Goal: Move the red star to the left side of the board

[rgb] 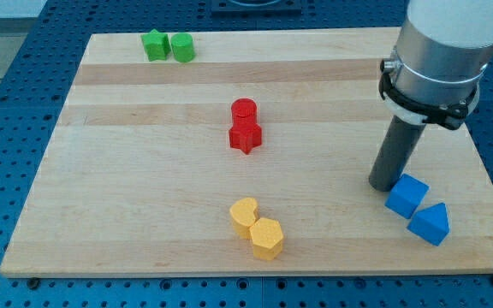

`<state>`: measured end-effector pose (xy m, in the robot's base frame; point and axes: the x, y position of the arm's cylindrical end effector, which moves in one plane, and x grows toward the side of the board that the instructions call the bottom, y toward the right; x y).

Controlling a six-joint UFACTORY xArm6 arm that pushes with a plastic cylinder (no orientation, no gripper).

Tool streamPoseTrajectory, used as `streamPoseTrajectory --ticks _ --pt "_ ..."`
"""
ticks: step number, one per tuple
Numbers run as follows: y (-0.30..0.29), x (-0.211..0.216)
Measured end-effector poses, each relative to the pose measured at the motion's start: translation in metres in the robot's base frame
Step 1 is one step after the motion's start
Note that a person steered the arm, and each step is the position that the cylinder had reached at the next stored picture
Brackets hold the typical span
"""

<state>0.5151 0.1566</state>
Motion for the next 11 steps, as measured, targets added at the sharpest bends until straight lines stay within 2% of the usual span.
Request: streamPoseTrajectory --ticks 2,5,7,8,10,11 --pt "-0.017 0.000" --pt "-0.069 -0.039" --pt "-0.105 -0.046" --pt "-0.106 -0.072" --pt "-0.207 -0.091" --pt "-0.239 -0.081"
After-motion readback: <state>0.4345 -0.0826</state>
